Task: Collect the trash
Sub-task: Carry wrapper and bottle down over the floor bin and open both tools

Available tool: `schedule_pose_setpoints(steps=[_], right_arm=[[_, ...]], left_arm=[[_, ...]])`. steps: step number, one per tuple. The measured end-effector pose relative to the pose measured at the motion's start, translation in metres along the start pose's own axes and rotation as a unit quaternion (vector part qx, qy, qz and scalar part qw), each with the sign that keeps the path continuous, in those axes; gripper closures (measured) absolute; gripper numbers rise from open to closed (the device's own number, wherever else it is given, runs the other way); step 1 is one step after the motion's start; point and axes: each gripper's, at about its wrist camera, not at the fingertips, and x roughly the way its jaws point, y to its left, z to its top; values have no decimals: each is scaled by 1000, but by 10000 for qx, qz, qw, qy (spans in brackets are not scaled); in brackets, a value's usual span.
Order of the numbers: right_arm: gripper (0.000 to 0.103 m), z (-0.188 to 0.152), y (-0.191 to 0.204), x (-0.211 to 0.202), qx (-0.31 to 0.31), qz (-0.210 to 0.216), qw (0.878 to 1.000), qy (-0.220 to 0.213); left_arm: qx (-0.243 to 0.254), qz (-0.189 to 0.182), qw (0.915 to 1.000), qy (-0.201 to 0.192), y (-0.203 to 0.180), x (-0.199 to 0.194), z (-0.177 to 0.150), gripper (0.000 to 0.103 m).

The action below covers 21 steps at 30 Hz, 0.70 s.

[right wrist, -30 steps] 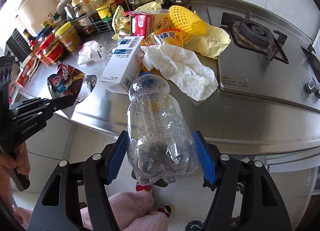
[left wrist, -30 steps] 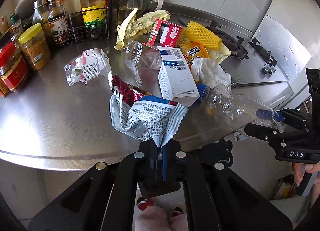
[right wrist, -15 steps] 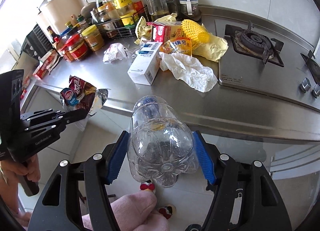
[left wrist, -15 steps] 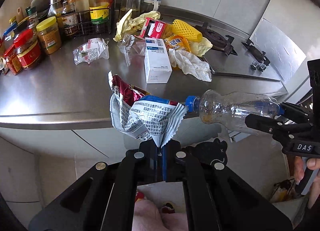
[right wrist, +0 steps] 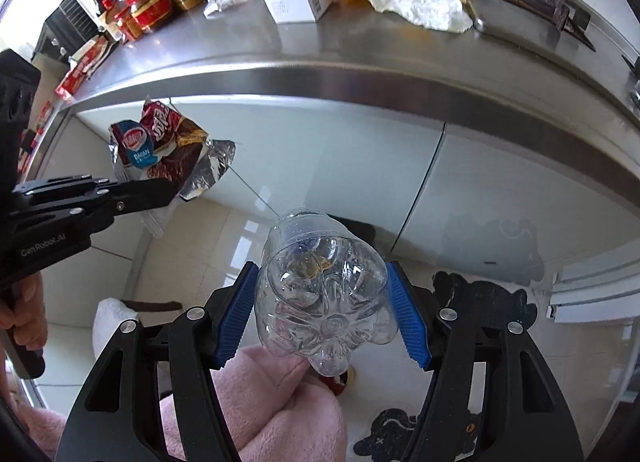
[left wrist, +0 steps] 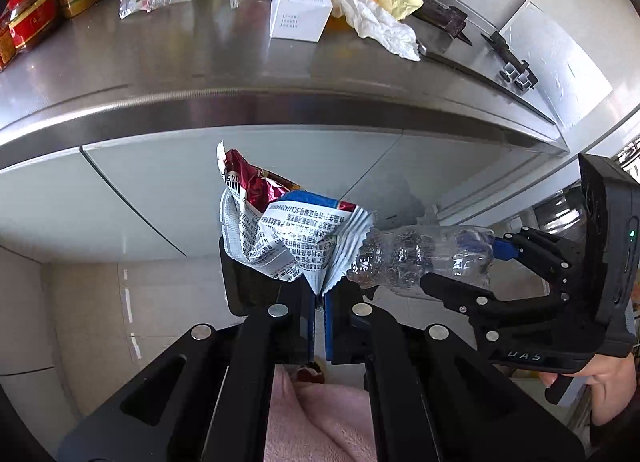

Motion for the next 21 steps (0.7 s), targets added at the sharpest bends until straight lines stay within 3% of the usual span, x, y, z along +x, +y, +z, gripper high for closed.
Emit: schedule_pose_setpoints(steps=[12, 21], right_arm=[[37, -22, -5, 152, 189, -280, 9985, 442], [37, -27, -17, 217, 572, -290, 9957, 668]], left_arm=[[-791, -641, 9901, 965, 52, 131, -12, 101], [-1009, -637, 9833, 1376, 80, 209, -14, 101]])
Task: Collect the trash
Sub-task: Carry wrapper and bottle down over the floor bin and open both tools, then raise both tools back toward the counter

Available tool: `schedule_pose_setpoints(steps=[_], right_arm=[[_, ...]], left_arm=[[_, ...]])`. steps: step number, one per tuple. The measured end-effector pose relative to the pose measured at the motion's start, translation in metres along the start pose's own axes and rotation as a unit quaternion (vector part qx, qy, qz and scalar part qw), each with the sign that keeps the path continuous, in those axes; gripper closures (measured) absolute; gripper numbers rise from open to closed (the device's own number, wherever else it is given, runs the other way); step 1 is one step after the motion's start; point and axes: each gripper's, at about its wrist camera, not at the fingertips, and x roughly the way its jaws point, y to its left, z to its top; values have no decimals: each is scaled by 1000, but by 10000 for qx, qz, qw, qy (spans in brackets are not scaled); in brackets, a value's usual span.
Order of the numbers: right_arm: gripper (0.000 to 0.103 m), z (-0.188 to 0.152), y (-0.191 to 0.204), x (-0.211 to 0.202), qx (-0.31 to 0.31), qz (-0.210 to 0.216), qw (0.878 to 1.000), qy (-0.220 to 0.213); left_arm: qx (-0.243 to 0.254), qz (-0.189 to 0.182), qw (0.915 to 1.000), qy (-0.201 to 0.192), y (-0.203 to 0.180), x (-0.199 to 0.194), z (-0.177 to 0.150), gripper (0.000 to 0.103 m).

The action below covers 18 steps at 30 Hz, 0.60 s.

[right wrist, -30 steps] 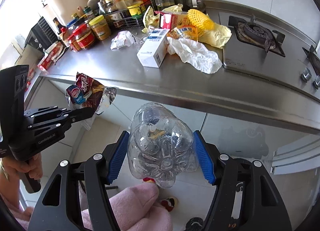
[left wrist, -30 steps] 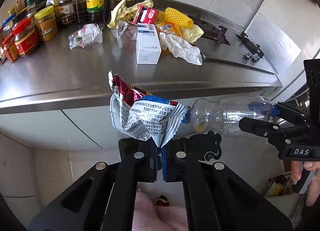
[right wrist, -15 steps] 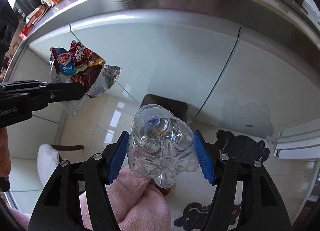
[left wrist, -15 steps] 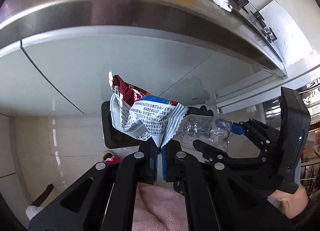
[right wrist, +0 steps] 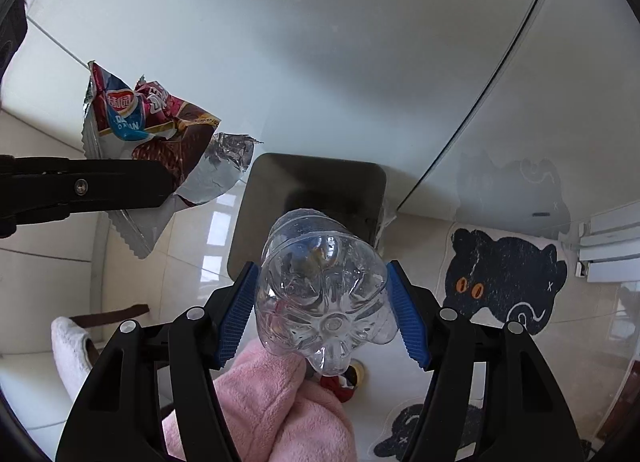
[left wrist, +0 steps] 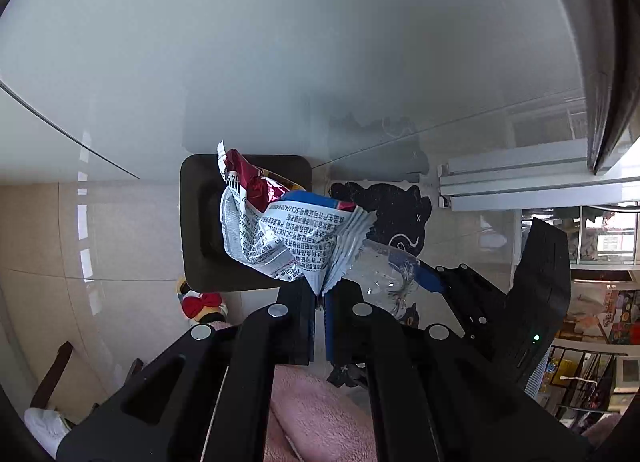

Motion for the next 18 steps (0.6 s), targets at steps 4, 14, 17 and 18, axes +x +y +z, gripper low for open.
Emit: schedule_pose_setpoints(steps=[4, 14, 17, 18], right_arm=[[37, 4, -3, 10, 124, -17, 9999, 65], [19, 16, 1, 3, 103, -10, 9999, -9], [16, 16, 1, -3, 48, -34, 10000, -53], [16, 16, 0, -5, 49, -41, 10000, -62]], left_arm=[[-87, -8, 9999, 52, -1, 7, 10, 100], [-292, 53, 9995, -122, 1, -7, 21, 69], [-300, 87, 9993, -208, -5, -14, 24, 58], [-293, 110, 9992, -235, -8, -18, 25, 55]])
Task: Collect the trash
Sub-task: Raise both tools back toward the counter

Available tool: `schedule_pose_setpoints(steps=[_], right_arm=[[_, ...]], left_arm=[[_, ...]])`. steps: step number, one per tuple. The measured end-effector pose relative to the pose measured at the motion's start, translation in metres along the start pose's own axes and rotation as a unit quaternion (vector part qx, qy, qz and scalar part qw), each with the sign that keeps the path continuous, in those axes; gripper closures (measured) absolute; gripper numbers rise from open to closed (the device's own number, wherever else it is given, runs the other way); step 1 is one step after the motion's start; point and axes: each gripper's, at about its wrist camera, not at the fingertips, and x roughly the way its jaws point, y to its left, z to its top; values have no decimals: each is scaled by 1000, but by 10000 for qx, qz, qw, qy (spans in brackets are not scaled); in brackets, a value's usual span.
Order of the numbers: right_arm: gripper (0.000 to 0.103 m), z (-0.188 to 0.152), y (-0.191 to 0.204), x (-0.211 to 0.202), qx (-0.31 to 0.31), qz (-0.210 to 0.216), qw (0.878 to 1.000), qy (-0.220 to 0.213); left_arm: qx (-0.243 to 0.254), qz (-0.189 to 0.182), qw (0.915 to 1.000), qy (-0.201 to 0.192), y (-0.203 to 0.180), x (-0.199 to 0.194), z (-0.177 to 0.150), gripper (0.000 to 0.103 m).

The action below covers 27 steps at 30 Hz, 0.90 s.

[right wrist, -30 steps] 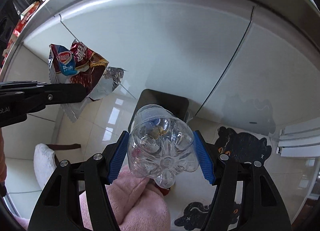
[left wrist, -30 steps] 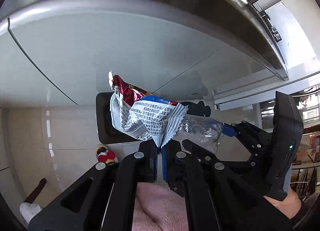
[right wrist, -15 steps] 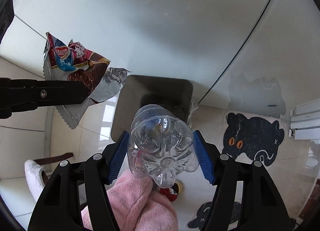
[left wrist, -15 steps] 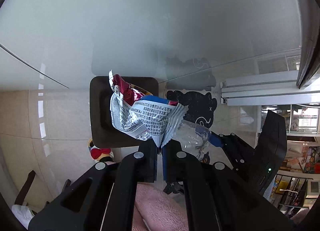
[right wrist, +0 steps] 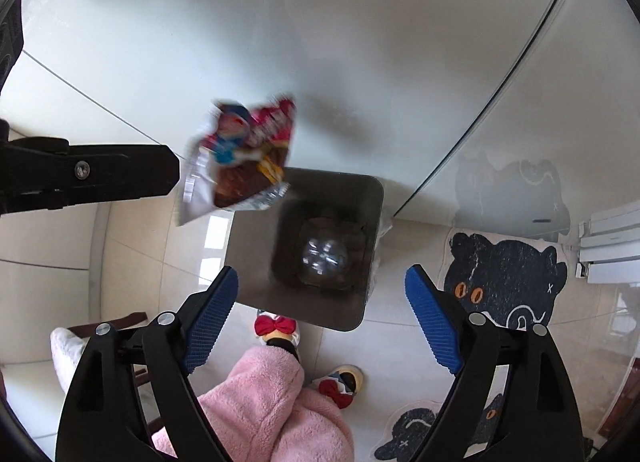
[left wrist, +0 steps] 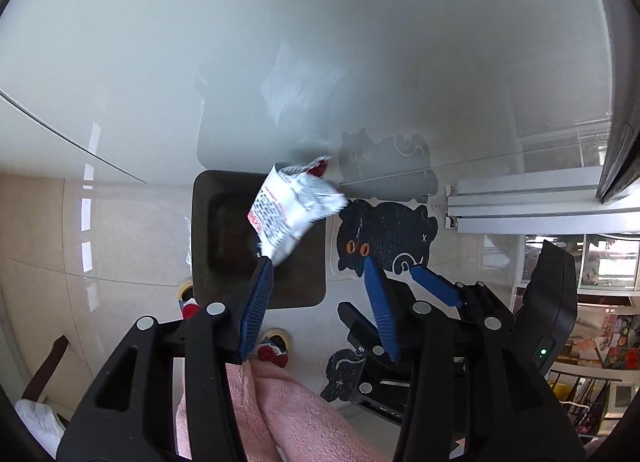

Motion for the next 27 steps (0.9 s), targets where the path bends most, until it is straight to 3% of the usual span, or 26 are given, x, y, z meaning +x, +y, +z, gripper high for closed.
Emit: schedule_pose_setpoints(steps=[8, 10, 17, 21, 27], right_arm=[[15, -4, -9, -27, 11, -19, 10000, -91], [15, -5, -10, -39, 21, -3, 9999, -126], [4, -6, -23, -116, 169, 94, 9984, -534], [3, 1, -37, -170, 304, 147, 9954, -901], [3, 20, -57, -237, 582, 238, 9885, -1373]], left_arm=[[48, 93, 9996, -272, -6, -26, -5, 40], [76, 101, 9993, -352, -7, -34, -12, 32], [223, 360, 9954, -859, -20, -95, -35, 15], [473, 603, 9873, -1390, -34, -141, -44, 9], [717, 891, 9706, -2119, -42, -203, -38, 8]])
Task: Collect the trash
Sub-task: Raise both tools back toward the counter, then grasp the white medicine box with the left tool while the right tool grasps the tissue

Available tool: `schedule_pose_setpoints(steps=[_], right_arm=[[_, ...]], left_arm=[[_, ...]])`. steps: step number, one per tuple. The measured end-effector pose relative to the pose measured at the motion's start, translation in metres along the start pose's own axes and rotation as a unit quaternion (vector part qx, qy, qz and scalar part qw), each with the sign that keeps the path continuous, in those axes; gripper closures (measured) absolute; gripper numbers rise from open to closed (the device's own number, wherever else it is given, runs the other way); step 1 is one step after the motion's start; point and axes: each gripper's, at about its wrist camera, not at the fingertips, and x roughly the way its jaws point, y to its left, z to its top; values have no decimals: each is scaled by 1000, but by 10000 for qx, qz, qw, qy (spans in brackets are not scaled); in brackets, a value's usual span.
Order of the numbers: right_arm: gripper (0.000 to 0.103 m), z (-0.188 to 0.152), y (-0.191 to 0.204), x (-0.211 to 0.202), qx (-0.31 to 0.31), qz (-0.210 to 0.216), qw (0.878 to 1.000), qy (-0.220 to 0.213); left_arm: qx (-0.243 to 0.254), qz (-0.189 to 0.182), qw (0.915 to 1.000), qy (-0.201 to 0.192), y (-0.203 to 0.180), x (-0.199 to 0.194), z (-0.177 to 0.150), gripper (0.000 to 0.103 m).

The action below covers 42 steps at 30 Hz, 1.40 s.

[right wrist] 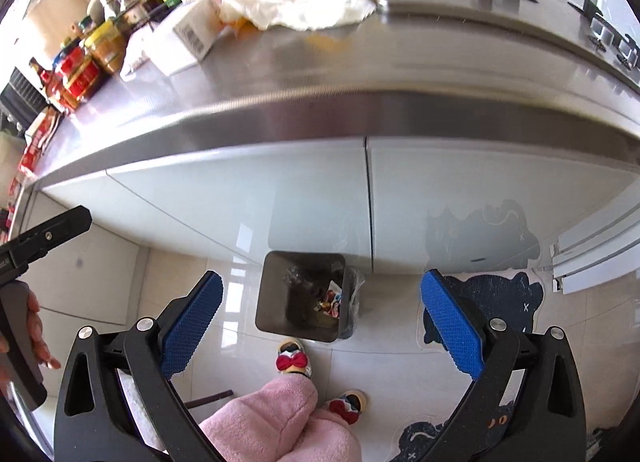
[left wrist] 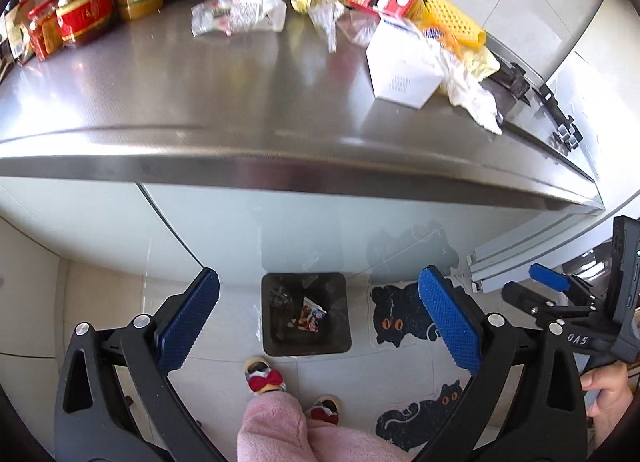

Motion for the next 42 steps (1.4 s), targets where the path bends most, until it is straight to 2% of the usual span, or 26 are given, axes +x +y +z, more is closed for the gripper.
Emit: schedule_pose_setpoints(steps=[7, 12, 16, 18, 20, 25, 32, 35, 39, 40, 41, 42], right_arm=[[3, 47, -5, -40, 44, 95, 9974, -708], [3, 80, -3, -44, -187, -124, 9933, -1134], [5, 108, 0, -41, -344, -80, 9915, -1253], [8, 122, 1, -35, -353, -10, 9919, -1221], [18, 134, 2, -27, -405, -7, 9928, -1129], [30, 160, 9, 2, -685, -6, 9946, -777], [30, 179, 14, 31, -900, 134, 9943, -559], [30, 181, 16, 39, -943, 116, 9940, -548], [31, 184, 20, 46, -1050, 154, 9932, -480], [32, 184, 21, 47, -1064, 159, 9932, -454], [38, 184, 21, 48, -1073, 153, 9932, -421], [41, 183, 22, 50, -1079, 141, 9933, -386]], left_arm=[[213, -182, 9991, -330, -13, -31, 47, 8], [463, -284, 9978, -371, -36, -25, 77, 8], [648, -325, 9965, -423, -52, -13, 95, 8], [714, -357, 9959, -414, -58, -6, 101, 8], [770, -382, 9956, -381, -63, 2, 107, 8], [796, -420, 9955, -303, -70, 23, 118, 11], [899, -351, 9951, -215, -77, 47, 130, 13], [939, -246, 9952, -154, -78, 56, 133, 20], [863, -257, 9959, -22, -73, 66, 136, 44], [850, -270, 9960, 2, -71, 67, 137, 47], [841, -274, 9961, 7, -70, 67, 137, 49], [849, -278, 9960, 9, -69, 67, 137, 55]])
